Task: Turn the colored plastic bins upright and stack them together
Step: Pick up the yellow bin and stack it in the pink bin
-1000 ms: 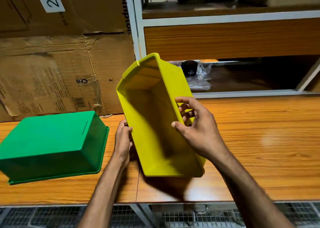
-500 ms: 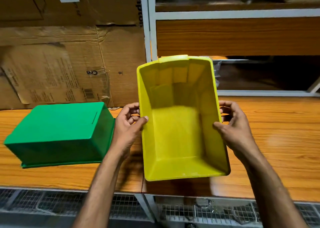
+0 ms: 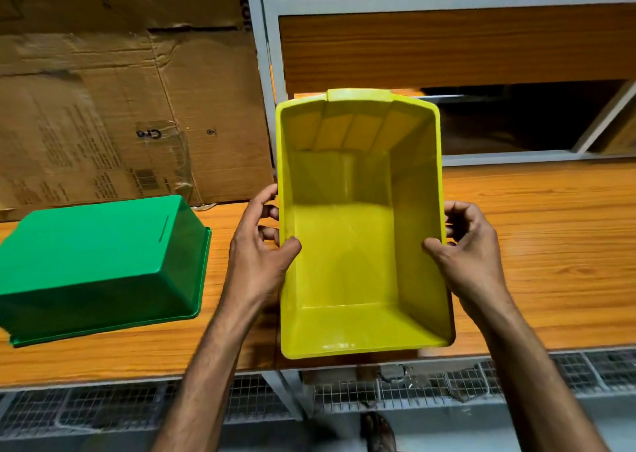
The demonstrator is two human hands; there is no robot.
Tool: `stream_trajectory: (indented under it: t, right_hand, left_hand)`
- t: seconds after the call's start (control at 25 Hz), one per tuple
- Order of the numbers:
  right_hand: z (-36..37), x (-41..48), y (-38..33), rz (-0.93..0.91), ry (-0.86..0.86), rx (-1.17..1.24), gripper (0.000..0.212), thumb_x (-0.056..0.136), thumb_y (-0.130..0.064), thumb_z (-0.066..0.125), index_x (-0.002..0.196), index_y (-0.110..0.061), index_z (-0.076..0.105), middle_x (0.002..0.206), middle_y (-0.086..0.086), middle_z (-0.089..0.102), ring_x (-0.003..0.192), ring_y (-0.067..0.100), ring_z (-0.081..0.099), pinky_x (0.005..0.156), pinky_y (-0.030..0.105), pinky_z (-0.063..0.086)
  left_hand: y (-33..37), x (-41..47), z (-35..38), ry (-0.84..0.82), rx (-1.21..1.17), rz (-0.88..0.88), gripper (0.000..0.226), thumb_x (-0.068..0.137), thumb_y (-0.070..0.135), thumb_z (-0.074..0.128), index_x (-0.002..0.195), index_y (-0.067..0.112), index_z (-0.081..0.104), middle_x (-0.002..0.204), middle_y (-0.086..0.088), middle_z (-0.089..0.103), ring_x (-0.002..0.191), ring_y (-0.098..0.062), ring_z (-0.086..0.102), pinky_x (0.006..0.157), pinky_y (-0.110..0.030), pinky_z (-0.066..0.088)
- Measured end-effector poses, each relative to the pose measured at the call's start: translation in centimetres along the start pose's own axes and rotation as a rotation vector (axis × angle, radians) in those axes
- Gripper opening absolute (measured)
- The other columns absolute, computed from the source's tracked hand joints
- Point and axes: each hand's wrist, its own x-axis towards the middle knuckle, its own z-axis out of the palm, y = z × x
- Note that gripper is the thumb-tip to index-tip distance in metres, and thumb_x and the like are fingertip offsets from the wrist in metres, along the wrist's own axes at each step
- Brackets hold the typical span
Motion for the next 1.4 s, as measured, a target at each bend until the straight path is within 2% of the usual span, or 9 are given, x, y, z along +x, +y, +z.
stream_trajectory:
  t: [0.12,0.24,0.44,0.6,0.76,1.08,1.2,1.32,1.4]
  right_hand:
    - [-1.9,-1.3,0.0,-0.027,0.019,-0.1,0.05,0.075,0.008,0.069,0.115,-0.019,0.056,0.103,0.0,0.064,0.086,0.015,0.054,0.077,0.029,0.048]
    - [-4.5,-2.8,0.0,-0.027,0.066,-0.213,0.048,0.076,0.007,0.068,0.116,-0.016,0.053,0.096,-0.009,0.061,0.078,0.006,0.049,0.069,0.015,0.044]
    - [-10.9,-5.2,0.7,-0.003,0.244,-0.305,0.047,0.075,0.005,0.07,0.111,-0.02,0.054,0.091,-0.011,0.06,0.069,-0.001,0.049,0.063,0.01,0.04]
    - [-17.5,-7.7,1.8,0.052,0.388,-0.278,0.043,0.077,0.006,0.07,0.106,-0.021,0.055,0.084,-0.011,0.057,0.065,-0.001,0.047,0.062,0.015,0.041]
    - [-26.3,-10.8,3.9,0.153,0.545,-0.207,0.04,0.075,0.009,0.066,0.103,-0.016,0.054,0.078,-0.007,0.054,0.059,0.002,0.047,0.058,0.025,0.044]
    - [-46.8,-18.6,8.3,0.284,0.785,-0.395,0.037,0.076,-0.004,0.071,0.099,-0.023,0.05,0.078,-0.001,0.056,0.067,0.019,0.055,0.056,0.035,0.044]
    - [-53.8,-21.5,9.7,0.342,0.91,-0.414,0.036,0.076,-0.003,0.071,0.1,-0.022,0.052,0.076,-0.007,0.054,0.065,0.012,0.054,0.055,0.029,0.04]
    - [-59.8,-23.6,11.5,0.4,1.009,-0.409,0.037,0.075,-0.003,0.072,0.101,-0.022,0.052,0.078,-0.004,0.058,0.068,0.017,0.058,0.058,0.033,0.043]
    - [-62.9,-24.4,13.0,0.458,1.057,-0.398,0.037,0.076,-0.004,0.073,0.103,-0.021,0.053,0.082,-0.002,0.061,0.072,0.02,0.061,0.059,0.033,0.045]
  left_hand:
    - [-0.4,0.0,1.6,-0.018,-0.01,-0.011,0.07,0.082,-0.015,0.066,0.141,0.021,0.054,0.094,0.01,0.061,0.067,0.002,0.055,0.062,-0.017,0.05]
    - [-0.8,-0.1,4.3,-0.041,-0.04,-0.043,0.056,0.081,-0.015,0.068,0.126,0.017,0.059,0.09,0.017,0.068,0.072,-0.005,0.063,0.067,-0.024,0.054]
    - [0.0,-1.8,11.1,-0.103,-0.045,-0.017,0.05,0.08,-0.017,0.065,0.112,0.02,0.057,0.089,0.013,0.063,0.068,0.001,0.061,0.064,-0.021,0.05]
    - [1.6,-4.6,17.9,-0.215,-0.033,0.004,0.049,0.082,-0.01,0.067,0.11,0.029,0.056,0.09,0.017,0.062,0.073,-0.005,0.061,0.066,-0.029,0.052]
    - [3.8,-9.0,26.6,-0.351,-0.039,0.046,0.053,0.081,-0.011,0.067,0.101,0.037,0.055,0.089,0.014,0.06,0.067,0.0,0.055,0.062,-0.023,0.048]
    - [7.5,-21.3,46.6,-0.557,-0.058,0.076,0.049,0.081,-0.006,0.069,0.105,0.035,0.057,0.087,0.011,0.057,0.073,-0.016,0.049,0.065,-0.035,0.045]
    - [8.9,-25.5,53.7,-0.688,-0.076,0.077,0.046,0.081,-0.006,0.069,0.112,0.027,0.058,0.091,0.004,0.058,0.071,-0.013,0.047,0.064,-0.031,0.044]
    - [10.2,-28.7,60.6,-0.83,-0.112,0.055,0.051,0.081,-0.009,0.069,0.105,0.035,0.057,0.089,0.003,0.06,0.073,-0.01,0.054,0.065,-0.025,0.047]
    - [10.7,-30.4,64.6,-0.899,-0.116,0.044,0.05,0.08,-0.012,0.067,0.105,0.03,0.057,0.086,0.003,0.06,0.073,-0.005,0.057,0.065,-0.017,0.047]
